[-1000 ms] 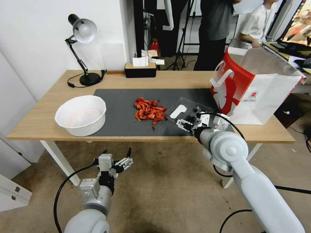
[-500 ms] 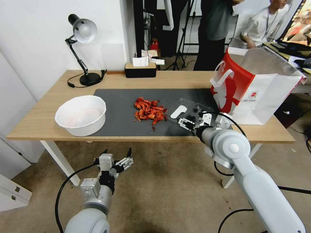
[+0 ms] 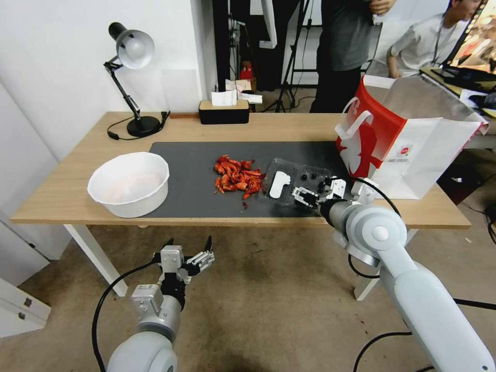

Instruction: Close the disposable takeout box, then place it into the delivery bag.

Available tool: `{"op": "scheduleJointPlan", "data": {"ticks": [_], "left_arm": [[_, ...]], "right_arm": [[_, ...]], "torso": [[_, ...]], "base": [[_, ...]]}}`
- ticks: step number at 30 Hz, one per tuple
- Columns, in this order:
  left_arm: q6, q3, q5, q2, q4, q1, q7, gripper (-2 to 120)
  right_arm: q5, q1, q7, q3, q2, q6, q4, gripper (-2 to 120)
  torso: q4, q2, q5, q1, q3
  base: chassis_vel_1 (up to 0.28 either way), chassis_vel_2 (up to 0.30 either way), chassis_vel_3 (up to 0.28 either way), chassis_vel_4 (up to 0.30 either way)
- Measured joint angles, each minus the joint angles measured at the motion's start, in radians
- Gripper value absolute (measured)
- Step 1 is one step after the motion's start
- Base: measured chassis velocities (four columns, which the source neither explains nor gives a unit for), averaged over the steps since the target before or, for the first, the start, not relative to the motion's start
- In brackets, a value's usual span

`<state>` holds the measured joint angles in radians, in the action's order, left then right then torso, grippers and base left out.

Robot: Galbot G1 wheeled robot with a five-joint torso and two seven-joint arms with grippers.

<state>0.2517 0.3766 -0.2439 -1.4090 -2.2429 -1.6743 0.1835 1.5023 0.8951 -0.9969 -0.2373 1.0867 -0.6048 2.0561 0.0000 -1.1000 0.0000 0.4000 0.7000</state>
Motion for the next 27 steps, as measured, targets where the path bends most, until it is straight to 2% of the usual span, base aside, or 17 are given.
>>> {"op": "scheduleJointPlan", "data": {"ticks": [27], "left_arm": [[-0.021, 0.004, -0.003, 0.009, 0.021, 0.006, -0.005, 100]], "right_arm": [[-0.007, -0.043, 0.008, -0.005, -0.007, -0.004, -0.062, 100]], "torso": [[0.0000, 0.000, 0.0000, 0.000, 0.000]], "base": [[0.000, 0.000, 0.000, 0.000]]}}
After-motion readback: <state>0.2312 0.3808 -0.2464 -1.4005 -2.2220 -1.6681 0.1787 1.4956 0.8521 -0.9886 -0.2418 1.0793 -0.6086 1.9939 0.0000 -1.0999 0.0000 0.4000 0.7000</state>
